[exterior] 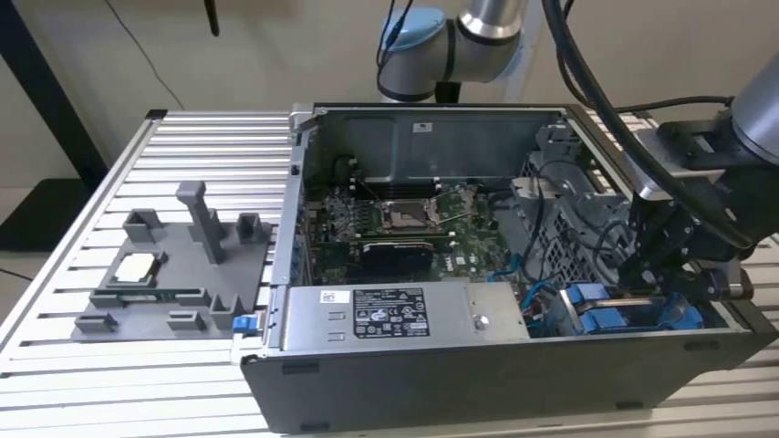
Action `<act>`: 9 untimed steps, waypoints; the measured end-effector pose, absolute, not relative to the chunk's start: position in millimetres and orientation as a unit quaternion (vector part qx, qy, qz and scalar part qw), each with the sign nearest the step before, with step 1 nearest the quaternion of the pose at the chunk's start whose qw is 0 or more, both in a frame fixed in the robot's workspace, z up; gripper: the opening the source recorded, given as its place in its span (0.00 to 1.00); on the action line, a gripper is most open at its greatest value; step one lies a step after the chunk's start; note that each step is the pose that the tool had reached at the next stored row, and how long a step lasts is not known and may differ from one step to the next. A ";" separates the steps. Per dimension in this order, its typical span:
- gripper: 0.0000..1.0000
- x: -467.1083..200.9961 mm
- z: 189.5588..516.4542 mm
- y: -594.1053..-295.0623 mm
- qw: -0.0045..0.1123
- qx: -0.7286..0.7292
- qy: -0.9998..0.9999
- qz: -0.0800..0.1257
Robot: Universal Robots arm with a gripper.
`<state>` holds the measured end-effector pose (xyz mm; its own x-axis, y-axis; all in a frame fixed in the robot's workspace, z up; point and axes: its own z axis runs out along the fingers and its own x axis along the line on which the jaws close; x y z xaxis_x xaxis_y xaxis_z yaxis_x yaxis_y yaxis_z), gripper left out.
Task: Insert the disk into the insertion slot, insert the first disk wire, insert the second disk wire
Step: 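Insert the second disk wire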
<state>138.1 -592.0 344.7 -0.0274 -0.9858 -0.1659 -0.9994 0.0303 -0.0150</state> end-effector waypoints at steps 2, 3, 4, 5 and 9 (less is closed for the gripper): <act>0.16 138.1 344.0 -591.9 0.066 -0.694 0.715 0.051; 0.16 138.2 343.6 -591.9 0.067 -0.694 0.715 0.050; 0.16 138.3 343.4 -591.9 0.068 -0.695 0.715 0.050; 0.16 138.3 343.1 -591.9 0.068 -0.695 0.715 0.049; 0.16 138.6 342.2 -591.9 0.068 -0.695 0.715 0.049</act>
